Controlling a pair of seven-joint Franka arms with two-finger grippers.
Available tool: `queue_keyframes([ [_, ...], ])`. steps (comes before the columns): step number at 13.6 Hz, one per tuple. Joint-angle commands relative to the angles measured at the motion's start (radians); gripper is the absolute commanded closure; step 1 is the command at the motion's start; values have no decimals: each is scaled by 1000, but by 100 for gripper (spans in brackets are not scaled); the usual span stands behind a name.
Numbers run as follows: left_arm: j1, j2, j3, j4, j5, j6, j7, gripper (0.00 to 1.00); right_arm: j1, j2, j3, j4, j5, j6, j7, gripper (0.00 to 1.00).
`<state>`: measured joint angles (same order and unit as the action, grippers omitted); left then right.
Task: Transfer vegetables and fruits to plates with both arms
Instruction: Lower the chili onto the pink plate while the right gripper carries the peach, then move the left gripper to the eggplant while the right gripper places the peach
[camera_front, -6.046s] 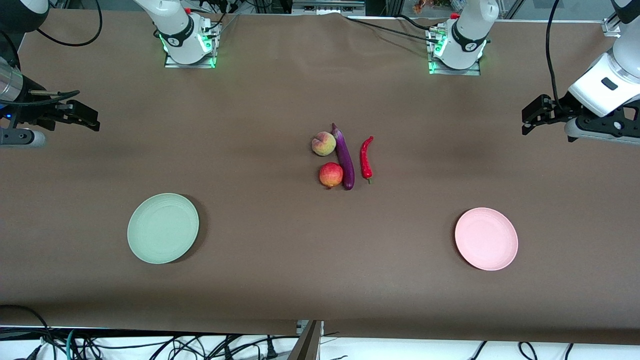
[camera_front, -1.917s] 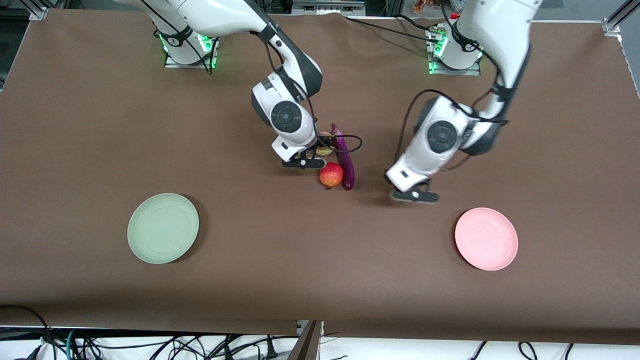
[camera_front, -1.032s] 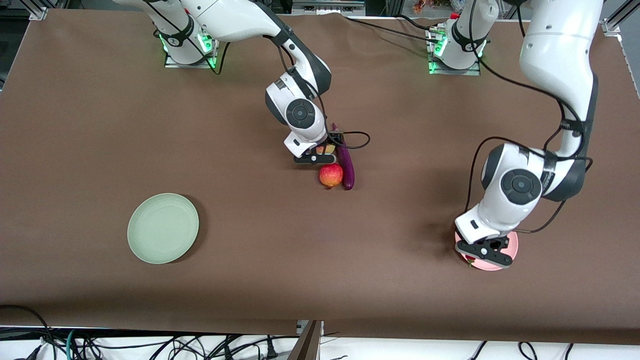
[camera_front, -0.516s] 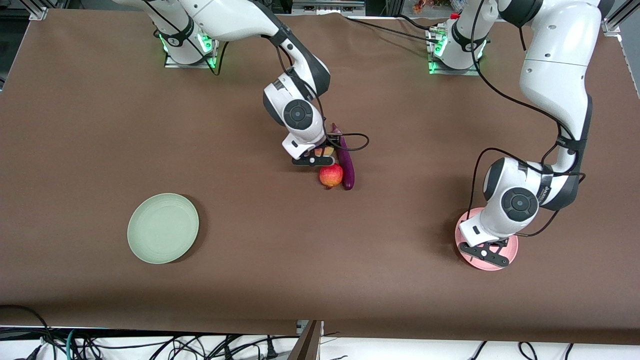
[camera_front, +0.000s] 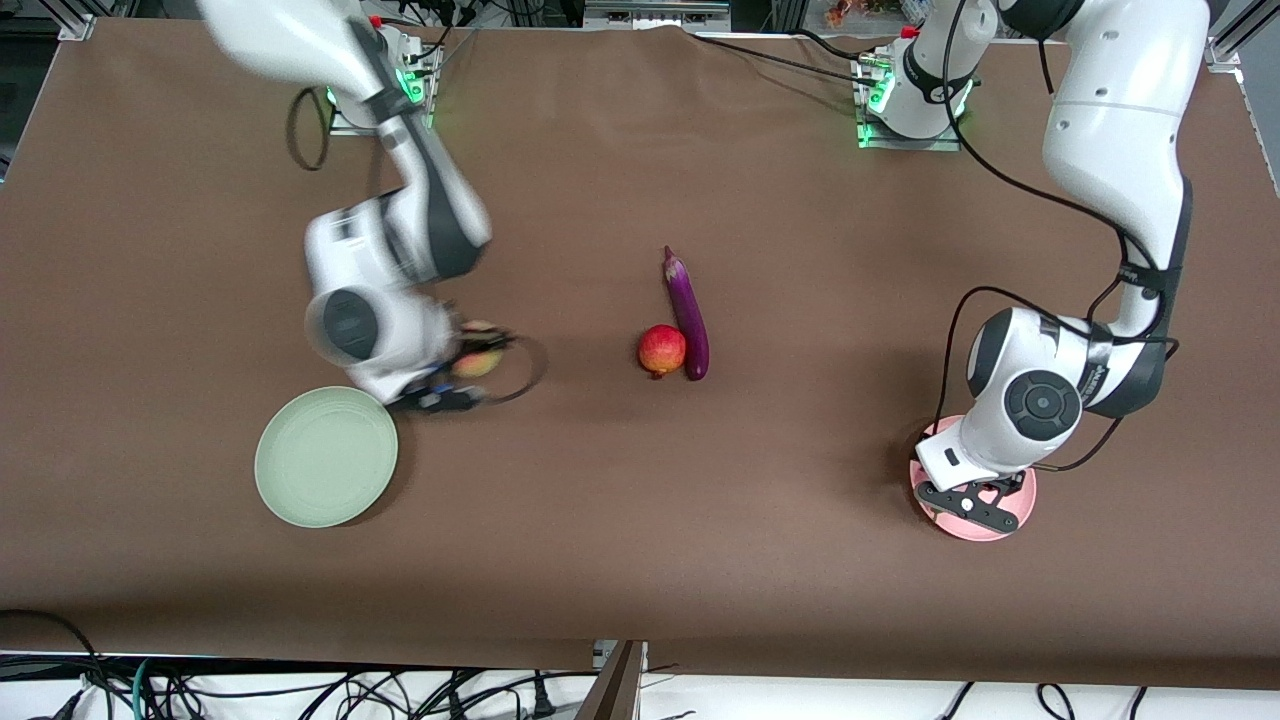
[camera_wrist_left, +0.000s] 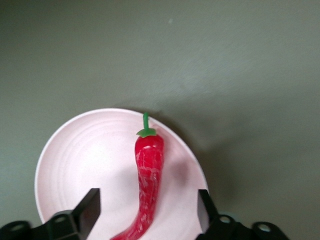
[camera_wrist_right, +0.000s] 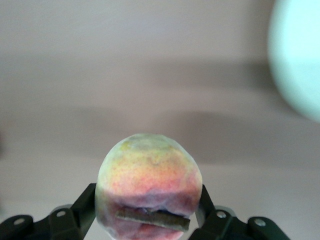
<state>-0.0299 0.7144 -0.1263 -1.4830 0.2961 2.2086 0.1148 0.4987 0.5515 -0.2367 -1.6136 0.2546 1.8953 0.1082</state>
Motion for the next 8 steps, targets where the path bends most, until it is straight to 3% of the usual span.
queue_keyframes([
  [1, -5, -97, -45, -20, -73, -117, -16, 0, -138, 45, -7, 1, -17, 71, -213, 73],
  [4, -5, -156, -163, -45, -114, -274, -217, 0, -250, 97, -6, 4, -72, 187, -373, 73],
  [8, 2, -199, -343, -146, -117, -267, -481, 0, -295, 137, -6, 3, -74, 307, -440, 72],
])
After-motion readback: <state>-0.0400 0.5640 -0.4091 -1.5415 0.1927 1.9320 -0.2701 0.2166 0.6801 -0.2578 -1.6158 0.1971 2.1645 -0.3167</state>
